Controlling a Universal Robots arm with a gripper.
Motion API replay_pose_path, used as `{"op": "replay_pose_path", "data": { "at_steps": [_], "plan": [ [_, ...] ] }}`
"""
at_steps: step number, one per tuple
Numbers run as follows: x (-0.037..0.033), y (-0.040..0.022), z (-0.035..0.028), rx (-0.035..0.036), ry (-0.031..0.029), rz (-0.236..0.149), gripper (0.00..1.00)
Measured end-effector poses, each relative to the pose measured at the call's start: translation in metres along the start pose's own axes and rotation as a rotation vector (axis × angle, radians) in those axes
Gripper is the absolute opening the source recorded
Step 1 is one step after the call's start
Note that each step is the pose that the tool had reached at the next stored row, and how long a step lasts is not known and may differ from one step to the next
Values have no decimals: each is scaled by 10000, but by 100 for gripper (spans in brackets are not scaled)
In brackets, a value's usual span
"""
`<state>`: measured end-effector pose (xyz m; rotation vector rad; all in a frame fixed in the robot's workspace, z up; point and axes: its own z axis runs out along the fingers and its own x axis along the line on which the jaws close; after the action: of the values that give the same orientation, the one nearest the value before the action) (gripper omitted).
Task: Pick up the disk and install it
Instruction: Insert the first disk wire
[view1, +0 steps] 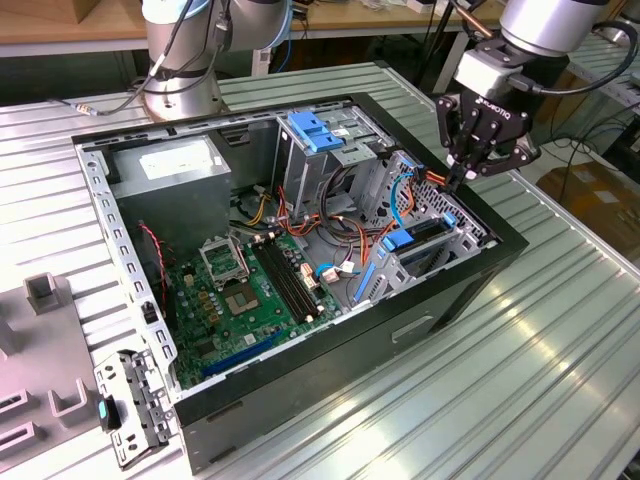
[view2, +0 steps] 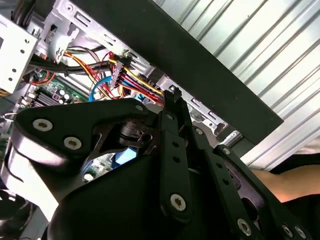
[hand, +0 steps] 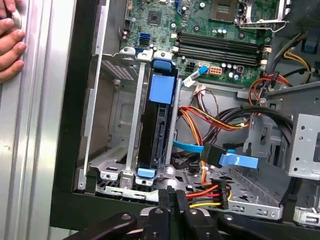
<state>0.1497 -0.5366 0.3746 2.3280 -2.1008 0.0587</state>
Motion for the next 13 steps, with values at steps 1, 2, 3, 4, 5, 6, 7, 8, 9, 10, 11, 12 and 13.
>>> {"op": "replay_pose_path", "data": {
  "at_steps": [1,2,3,4,5,6,7,8,9,10,11,12,13],
  "plan": [
    [0,0,0,-5,3,146,17],
    [0,0,1,-10,7,336,17],
    [0,0,1,-13,9,422,17],
    [-1,5,1,-14,9,450,17],
    [-2,15,1,-15,10,479,17],
    [-3,24,1,-16,10,495,17],
    [-4,42,0,-17,11,515,17],
    [-6,65,1,-18,11,585,17],
    [-6,72,0,-20,14,662,17],
    [-7,77,0,-22,15,708,17],
    [-8,83,0,-24,16,752,17],
    [-9,89,0,-24,17,785,17],
    [-10,98,0,-26,16,815,17]
  ]
}}
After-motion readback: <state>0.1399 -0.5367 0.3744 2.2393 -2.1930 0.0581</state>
